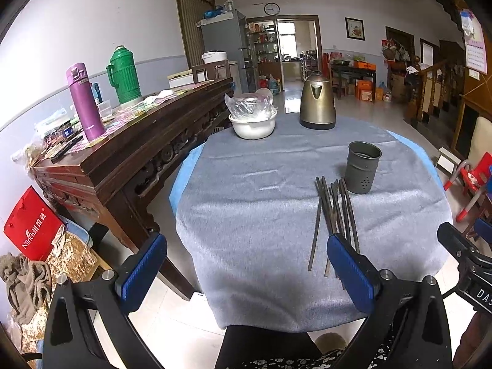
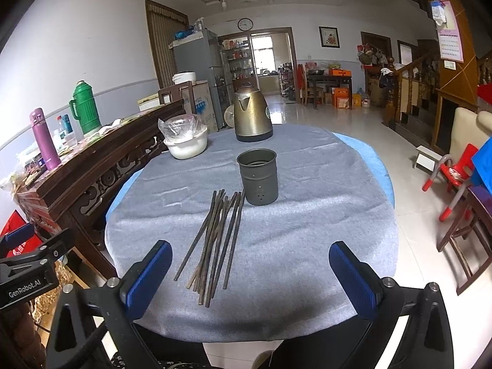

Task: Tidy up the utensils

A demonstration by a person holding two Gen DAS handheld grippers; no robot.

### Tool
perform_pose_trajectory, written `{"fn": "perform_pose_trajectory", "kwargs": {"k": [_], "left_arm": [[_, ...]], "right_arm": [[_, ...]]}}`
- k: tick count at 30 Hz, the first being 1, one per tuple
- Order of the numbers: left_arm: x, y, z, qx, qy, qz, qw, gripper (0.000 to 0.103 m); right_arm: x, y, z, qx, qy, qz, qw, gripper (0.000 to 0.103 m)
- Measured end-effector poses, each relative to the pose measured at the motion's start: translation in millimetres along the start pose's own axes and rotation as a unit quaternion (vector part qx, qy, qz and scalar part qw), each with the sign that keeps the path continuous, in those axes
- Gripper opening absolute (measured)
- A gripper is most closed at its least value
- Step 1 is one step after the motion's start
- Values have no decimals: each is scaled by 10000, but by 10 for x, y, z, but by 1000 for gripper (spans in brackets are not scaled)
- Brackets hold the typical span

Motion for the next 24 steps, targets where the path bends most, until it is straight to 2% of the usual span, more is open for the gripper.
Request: {"fn": "perform_pose_trajectory", "kwargs": {"k": [24], "left_arm": [[29, -10, 5, -1, 15, 35, 10000, 103]], "right_arm": [[18, 16, 49, -79, 92, 61, 9999, 103]]}}
Point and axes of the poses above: each gripper's, at about its wrist camera, not at the fingertips, and z roughly the way its jaws point, y to its left, x to its underside, the point moved 5 cm from there along z, roughly the way its jaws point, and after that the axes turned 13 degrees about y, right-handed, at the moved point
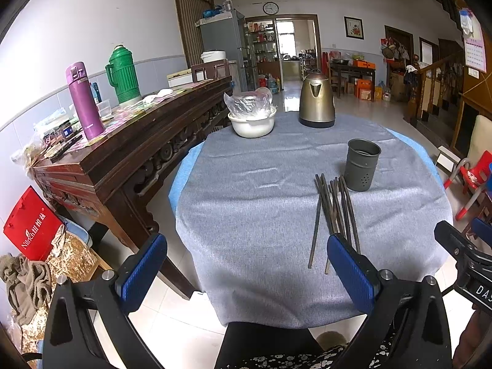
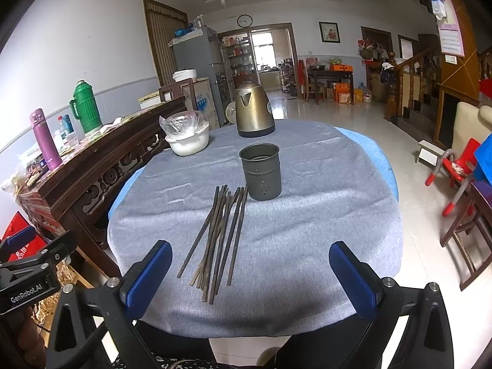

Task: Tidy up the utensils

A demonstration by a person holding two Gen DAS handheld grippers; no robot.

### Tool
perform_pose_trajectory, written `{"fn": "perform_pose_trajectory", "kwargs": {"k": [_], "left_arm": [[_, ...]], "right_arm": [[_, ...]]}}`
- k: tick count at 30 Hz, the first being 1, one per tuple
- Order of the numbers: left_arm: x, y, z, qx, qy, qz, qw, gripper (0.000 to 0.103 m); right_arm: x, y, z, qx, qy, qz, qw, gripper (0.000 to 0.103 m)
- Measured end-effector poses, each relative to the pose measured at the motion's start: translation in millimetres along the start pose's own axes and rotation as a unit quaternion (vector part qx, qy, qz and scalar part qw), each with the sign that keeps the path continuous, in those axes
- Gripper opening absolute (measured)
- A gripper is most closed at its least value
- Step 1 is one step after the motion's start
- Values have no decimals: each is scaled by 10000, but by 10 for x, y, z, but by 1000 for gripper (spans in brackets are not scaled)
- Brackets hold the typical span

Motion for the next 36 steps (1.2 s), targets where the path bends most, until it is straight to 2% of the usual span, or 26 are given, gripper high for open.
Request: {"fn": "perform_pose_trajectory", "kwargs": {"k": [6, 12, 16, 19, 21, 23, 24, 25, 27, 31, 36], "left_arm": [[14, -12, 26, 53, 31, 6, 10000, 103], [-162, -24, 163, 126, -14, 137, 9998, 103], [-428, -98, 453, 490, 155, 356, 9980, 103], [-604, -188, 781, 752, 483, 517, 9947, 103], [-696, -247, 1015, 953, 745, 533, 9912, 103], [-778, -318, 1218, 1191, 941, 565, 9868, 100], [-802, -352, 1306, 1270, 1025, 582, 9849, 90], [-828, -394, 1402, 1375, 1123, 613, 9822, 85], [-847, -474, 1559, 1565, 1305, 647, 9769, 64], [-860, -625, 1831, 1860, 1648, 721, 9659, 52], [-841, -822, 2053, 2176, 2047, 730, 9515, 52]], "right_arm": [[-20, -9, 55, -18, 54, 1, 10000, 103], [-274, -84, 296, -199, 175, 30, 9996, 103], [-507, -171, 710, -544, 679, -1, 9962, 102], [-620, -253, 1036, -873, 1065, 153, 9904, 80], [-675, -295, 1240, -956, 1237, 232, 9874, 50], [-730, -278, 1456, -1116, 1353, 258, 9842, 41], [-748, -265, 1531, -1153, 1376, 262, 9834, 40], [-767, -239, 1617, -1182, 1404, 240, 9827, 39], [-800, -161, 1828, -1214, 1539, 171, 9804, 31], [-776, -88, 2219, -1168, 1936, 221, 9738, 20], [-708, -77, 2516, -1136, 2311, 306, 9658, 16]]}}
Point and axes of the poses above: each gripper's, at about its wrist camera, not at the fingertips, and z roughly the way its jaws point, y to its left, x to its underside, the point moved 5 cm from there along z, roughly the way its jaws point, and after that the axes turned 13 degrees about y, right-handed, at the moved point
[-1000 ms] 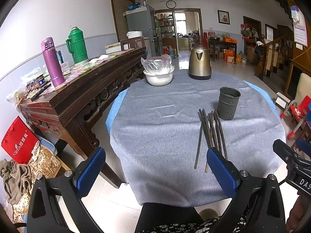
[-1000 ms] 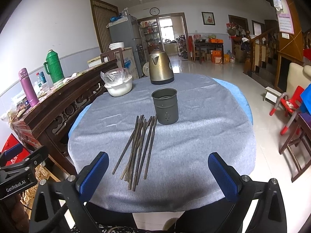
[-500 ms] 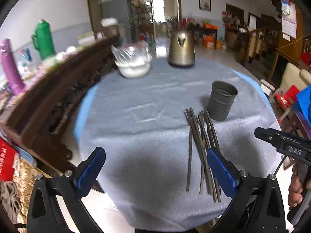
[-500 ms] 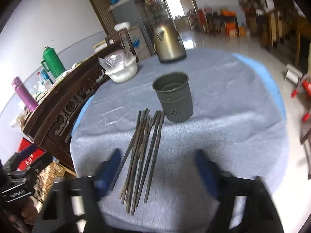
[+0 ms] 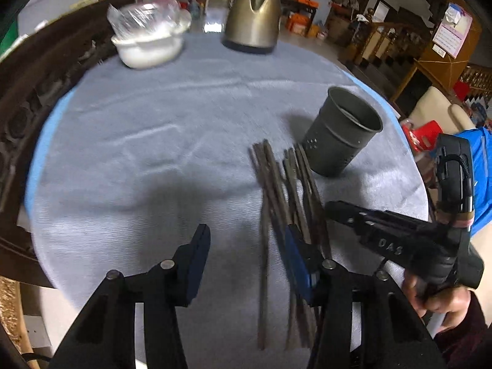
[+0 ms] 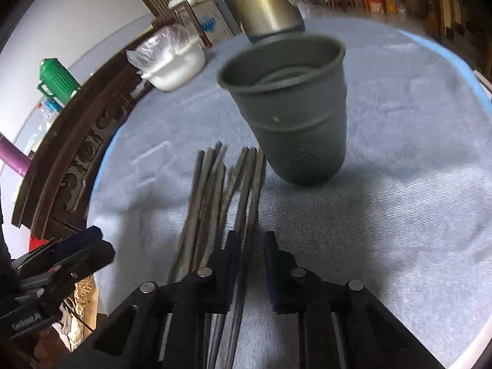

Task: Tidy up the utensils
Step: 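Lower the right tool onto the dark chopstick bundle and grasp one while the left tool grasps another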

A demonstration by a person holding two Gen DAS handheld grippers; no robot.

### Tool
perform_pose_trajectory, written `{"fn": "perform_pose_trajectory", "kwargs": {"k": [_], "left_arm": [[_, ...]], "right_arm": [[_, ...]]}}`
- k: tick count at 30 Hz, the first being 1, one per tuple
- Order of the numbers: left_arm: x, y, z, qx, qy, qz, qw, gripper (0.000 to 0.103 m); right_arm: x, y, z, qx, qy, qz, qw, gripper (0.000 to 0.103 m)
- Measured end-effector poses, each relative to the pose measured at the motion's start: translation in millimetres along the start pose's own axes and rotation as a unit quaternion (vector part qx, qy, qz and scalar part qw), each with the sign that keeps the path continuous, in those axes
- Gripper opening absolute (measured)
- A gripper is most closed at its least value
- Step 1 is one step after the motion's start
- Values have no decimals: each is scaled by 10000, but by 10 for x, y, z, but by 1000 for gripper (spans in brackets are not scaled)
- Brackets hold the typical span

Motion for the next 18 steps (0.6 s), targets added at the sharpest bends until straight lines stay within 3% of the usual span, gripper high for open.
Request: {"fn": "perform_pose_trajectory", "kwargs": {"k": [7, 9, 16, 18], "left_arm": [[-232, -93, 284, 201, 361, 21, 9991, 49], [-314, -101, 366, 267, 434, 18, 9987, 36], [-466, -157, 560, 412, 607, 41, 9973, 25], [-471, -145, 601, 397, 658, 50, 9970, 18]], "right_arm": [[-61, -33, 140, -240, 271, 25, 9993, 13], [-34, -47, 146, -247, 306, 23, 9992, 9], [69, -202, 22, -23, 339, 56, 9994, 8], [100, -209, -12, -24, 391, 65, 9992, 9]]}}
Point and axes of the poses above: each gripper's, at about its wrist camera, not at the fingertips, and z roughly the way its jaws point, y to its left, x to its underside, the point moved 5 cm from there along z, roughly the way its jaws point, and after that the axes turned 13 degrees about y, right-handed, at the moved point
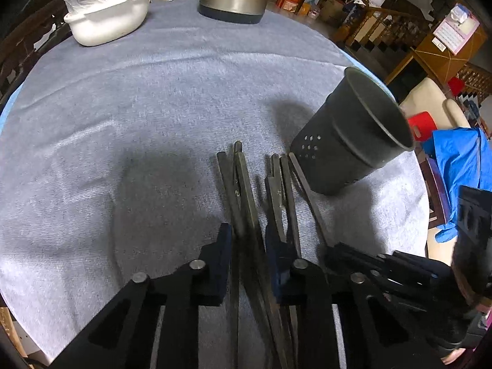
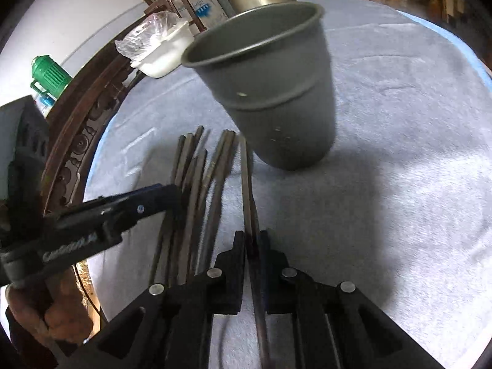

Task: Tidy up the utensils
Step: 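Lower the right tool onto the dark chopstick bundle and grasp one while the left tool grasps another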

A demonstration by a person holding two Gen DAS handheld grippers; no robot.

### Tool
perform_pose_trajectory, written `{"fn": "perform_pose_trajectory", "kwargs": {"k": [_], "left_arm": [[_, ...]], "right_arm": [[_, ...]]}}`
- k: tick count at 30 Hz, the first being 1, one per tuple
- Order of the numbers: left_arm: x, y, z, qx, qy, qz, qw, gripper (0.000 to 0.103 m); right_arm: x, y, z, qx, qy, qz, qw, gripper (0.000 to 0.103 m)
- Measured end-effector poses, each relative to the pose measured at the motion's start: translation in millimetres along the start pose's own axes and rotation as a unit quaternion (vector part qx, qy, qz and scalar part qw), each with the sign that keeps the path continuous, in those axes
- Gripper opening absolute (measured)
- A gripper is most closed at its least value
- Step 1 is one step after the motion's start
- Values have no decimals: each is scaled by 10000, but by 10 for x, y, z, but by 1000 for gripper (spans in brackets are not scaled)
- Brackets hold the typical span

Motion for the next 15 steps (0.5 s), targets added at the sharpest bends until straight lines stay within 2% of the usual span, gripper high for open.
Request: {"fn": "perform_pose_trajectory", "kwargs": {"k": [5, 10, 15], "left_arm": [[46, 109, -39, 163, 30, 34, 9999, 13], [130, 324, -146, 127, 102, -60, 9998, 13], [107, 405, -258, 180, 79, -22, 9998, 13]], "right_arm": [[9, 124, 37, 106, 233, -163, 9995, 9], [-142, 213, 103, 676, 272, -304, 9969, 12], [-255, 224, 141, 684, 44, -268, 9973, 13]]}}
Point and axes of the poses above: each gripper's, at about its wrist camera, not at the fingertips, and z roughly the way its jaws point, y to its left, x to its underside, the point moved 5 cm from there along z, roughly the way its jaws point, and after that the axes turned 13 degrees about y, right-handed, at the moved point
